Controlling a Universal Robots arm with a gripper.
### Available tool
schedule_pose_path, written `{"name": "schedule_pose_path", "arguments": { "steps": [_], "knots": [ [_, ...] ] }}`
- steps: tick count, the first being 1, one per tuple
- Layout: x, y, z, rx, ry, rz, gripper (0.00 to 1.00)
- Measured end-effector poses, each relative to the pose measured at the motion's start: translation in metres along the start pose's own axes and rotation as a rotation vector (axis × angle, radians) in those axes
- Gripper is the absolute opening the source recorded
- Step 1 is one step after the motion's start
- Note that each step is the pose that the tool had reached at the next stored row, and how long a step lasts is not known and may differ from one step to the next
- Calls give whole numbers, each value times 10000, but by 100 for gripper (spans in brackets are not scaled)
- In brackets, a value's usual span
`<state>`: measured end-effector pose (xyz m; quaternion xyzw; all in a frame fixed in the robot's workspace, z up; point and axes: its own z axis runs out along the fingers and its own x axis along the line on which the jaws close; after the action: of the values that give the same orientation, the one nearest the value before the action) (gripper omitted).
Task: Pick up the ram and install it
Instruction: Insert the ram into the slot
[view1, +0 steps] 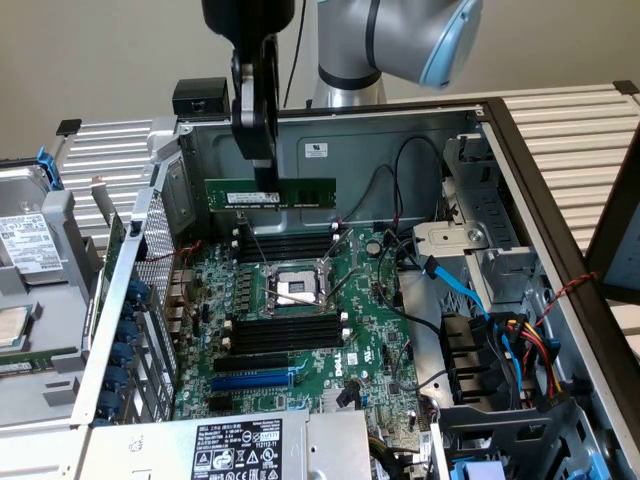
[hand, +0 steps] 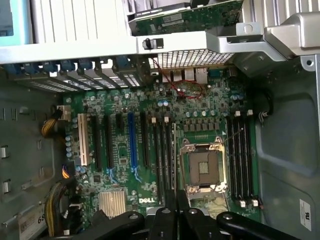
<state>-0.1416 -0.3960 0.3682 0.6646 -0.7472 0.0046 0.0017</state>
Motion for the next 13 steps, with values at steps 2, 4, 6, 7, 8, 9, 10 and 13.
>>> {"name": "schedule_pose_path", "arguments": {
  "steps": [2, 4, 6, 7, 8, 9, 10, 13],
  "knots": [
    [-5, -37, 38, 2, -4, 19, 12],
    [-9, -69, 73, 0, 0, 44, 12],
    [-6, -81, 108, -1, 2, 82, 12],
    [0, -82, 128, -1, 0, 108, 12],
    [10, -83, 147, 0, 0, 135, 12],
    [21, -84, 165, -1, 0, 161, 12],
    [32, -85, 183, -1, 0, 189, 12],
    [74, -90, 237, -2, 1, 251, 12]
  ]
}}
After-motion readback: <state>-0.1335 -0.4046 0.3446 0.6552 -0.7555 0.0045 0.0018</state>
